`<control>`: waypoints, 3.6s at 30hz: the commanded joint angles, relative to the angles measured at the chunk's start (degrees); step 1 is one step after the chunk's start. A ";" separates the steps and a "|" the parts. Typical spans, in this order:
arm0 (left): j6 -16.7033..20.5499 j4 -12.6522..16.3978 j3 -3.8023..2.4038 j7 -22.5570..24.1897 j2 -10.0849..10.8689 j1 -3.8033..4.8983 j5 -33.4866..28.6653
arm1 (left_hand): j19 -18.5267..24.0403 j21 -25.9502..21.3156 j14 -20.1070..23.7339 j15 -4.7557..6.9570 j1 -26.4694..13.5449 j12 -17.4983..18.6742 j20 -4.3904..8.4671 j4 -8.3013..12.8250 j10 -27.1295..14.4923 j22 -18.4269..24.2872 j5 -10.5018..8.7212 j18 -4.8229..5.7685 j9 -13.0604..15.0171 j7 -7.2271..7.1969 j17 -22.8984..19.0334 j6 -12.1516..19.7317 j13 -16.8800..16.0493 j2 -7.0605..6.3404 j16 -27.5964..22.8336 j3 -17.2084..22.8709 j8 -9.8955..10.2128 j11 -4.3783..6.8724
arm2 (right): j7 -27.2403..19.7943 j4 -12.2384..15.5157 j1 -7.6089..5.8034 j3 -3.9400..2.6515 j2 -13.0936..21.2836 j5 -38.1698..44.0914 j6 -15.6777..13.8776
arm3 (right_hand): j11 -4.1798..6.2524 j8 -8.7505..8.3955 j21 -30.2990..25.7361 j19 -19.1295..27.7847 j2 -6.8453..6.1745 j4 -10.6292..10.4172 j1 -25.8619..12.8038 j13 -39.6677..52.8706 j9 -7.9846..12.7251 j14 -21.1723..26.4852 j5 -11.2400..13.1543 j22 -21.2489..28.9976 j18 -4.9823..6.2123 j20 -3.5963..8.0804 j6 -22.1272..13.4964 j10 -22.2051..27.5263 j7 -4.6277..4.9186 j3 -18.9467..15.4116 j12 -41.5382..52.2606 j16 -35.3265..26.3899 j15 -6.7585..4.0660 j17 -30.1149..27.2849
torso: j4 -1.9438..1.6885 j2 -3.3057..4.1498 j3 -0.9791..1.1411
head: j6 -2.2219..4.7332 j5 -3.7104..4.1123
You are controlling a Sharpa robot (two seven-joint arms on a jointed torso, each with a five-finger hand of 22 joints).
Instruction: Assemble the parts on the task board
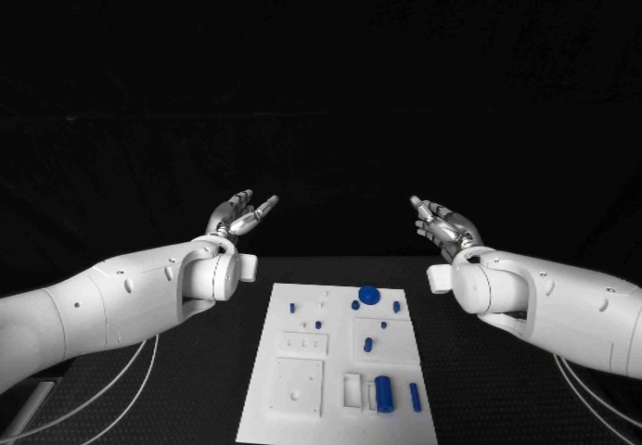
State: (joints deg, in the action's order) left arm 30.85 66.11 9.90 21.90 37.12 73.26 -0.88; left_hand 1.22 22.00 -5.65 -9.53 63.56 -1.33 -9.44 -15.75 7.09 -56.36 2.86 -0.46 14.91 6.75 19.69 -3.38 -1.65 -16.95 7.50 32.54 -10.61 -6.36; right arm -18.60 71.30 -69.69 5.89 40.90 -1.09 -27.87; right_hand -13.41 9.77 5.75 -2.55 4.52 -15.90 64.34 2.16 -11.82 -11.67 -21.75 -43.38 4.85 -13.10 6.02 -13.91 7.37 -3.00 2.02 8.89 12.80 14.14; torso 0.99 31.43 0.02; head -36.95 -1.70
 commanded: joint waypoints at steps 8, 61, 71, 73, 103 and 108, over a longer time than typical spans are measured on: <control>-11.22 -5.22 1.85 -5.26 -1.82 2.75 -0.64 | -7.49 9.90 -12.87 -1.55 1.28 -4.00 -0.91 0.07 11.54 -18.34 0.20 -1.33 7.41 2.75 18.27 -4.04 -2.55 0.32 11.04 0.39 -6.19 -1.90 | 11.91 -8.52 -4.21 2.31 -1.80 -0.45 21.19 | -1.35 13.25 6.22 -9.55 -4.42 0.38 17.20 2.99 -11.21 -17.71 -0.58 -31.87 3.53 -2.07 16.75 -24.19 6.57 0.16 5.50 10.44 3.36 8.73 | 0.01 0.00 0.00 | 0.00 -0.01; -19.61 15.93 0.99 -3.59 11.29 3.53 7.87 | -41.90 17.90 -47.32 3.46 1.24 -14.71 6.90 28.38 56.10 -7.58 3.67 -6.98 12.18 5.00 16.23 -38.13 -8.57 10.59 22.02 -1.70 -11.44 -0.36 | 19.31 -5.89 -4.70 2.55 -5.26 88.14 13.29 | 6.49 8.10 26.21 -66.19 -15.74 32.11 -0.85 3.71 -12.24 -66.11 8.00 -33.06 10.15 11.69 42.10 -50.80 2.49 31.91 1.69 39.92 -12.45 39.90 | -0.14 8.21 0.18 | 2.74 1.10; -19.86 16.76 0.92 -3.85 11.35 3.53 8.03 | -41.82 17.96 -47.28 3.43 0.82 -14.50 7.05 28.25 56.01 -7.49 3.63 -6.83 12.22 5.05 16.22 -38.02 -8.61 10.52 21.94 -1.65 -11.26 -0.42 | 21.38 -5.73 -4.19 2.67 -6.93 93.29 12.95 | 6.68 8.33 27.89 -65.47 -17.64 31.28 0.12 3.80 -12.46 -65.37 10.50 -32.95 10.15 11.76 42.61 -51.01 1.89 36.23 1.88 41.47 -12.60 39.54 | -0.47 9.95 0.27 | 3.35 1.31; -19.80 16.80 0.85 -3.84 11.37 3.53 8.12 | -41.80 17.97 -47.27 3.43 0.77 -14.47 7.07 28.24 55.99 -7.47 3.63 -6.81 12.23 5.06 16.22 -38.00 -8.62 10.51 21.93 -1.64 -11.23 -0.43 | 21.63 -5.60 -3.98 2.70 -7.08 94.29 12.94 | 6.69 8.39 28.12 -65.45 -17.68 31.26 0.22 3.83 -12.50 -65.39 10.65 -32.95 10.15 11.78 42.73 -51.09 1.78 36.68 1.91 41.66 -12.62 39.45 | -0.51 10.18 0.26 | 3.47 1.34; -19.84 18.21 -0.04 -4.32 11.87 3.70 8.60 | -41.75 18.12 -47.31 3.43 0.21 -14.25 7.34 28.03 56.03 -7.33 3.61 -6.58 12.34 5.12 16.24 -37.86 -8.75 10.53 21.89 -1.55 -10.98 -0.45 | 21.10 -5.96 -2.72 3.24 -9.90 97.20 12.61 | 8.12 9.85 33.73 -66.31 -16.88 31.49 1.23 5.86 -13.52 -65.78 14.59 -32.92 10.15 13.11 46.45 -55.63 0.83 43.59 2.67 47.44 -13.99 39.25 | -0.97 13.37 -0.03 | 3.54 1.38; -19.83 18.29 -0.08 -4.34 11.89 3.74 8.61 | -41.74 18.14 -47.31 3.43 0.14 -14.22 7.38 28.02 56.03 -7.31 3.60 -6.55 12.35 5.12 16.24 -37.85 -8.76 10.51 21.88 -1.54 -10.95 -0.46 | 21.37 -6.58 -2.43 3.37 -10.45 97.59 12.53 | 8.11 9.81 33.93 -66.26 -16.89 31.49 1.23 5.96 -13.53 -65.72 14.86 -32.90 10.15 13.14 46.48 -55.61 0.83 43.87 2.54 47.64 -13.98 39.16 | -0.99 13.69 -0.07 | 3.49 1.49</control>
State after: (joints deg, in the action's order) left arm 11.89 84.20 9.90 17.27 49.10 76.89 7.48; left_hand -40.54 39.92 -53.03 -5.73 64.29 -15.73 -2.45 12.35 63.27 -63.76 6.82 -6.09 27.19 11.04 36.00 -41.45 -10.35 -6.41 29.72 30.87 -21.95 -6.46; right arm 2.45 64.88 -72.21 9.22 30.55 95.17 -15.24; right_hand -5.41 19.43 39.47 -68.83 -12.81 15.49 65.32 8.08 -25.26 -77.39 -7.09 -75.06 13.43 -0.34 52.06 -69.11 8.24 40.58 4.43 56.29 -0.75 53.35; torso 0.04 44.84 -0.01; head -33.43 -0.26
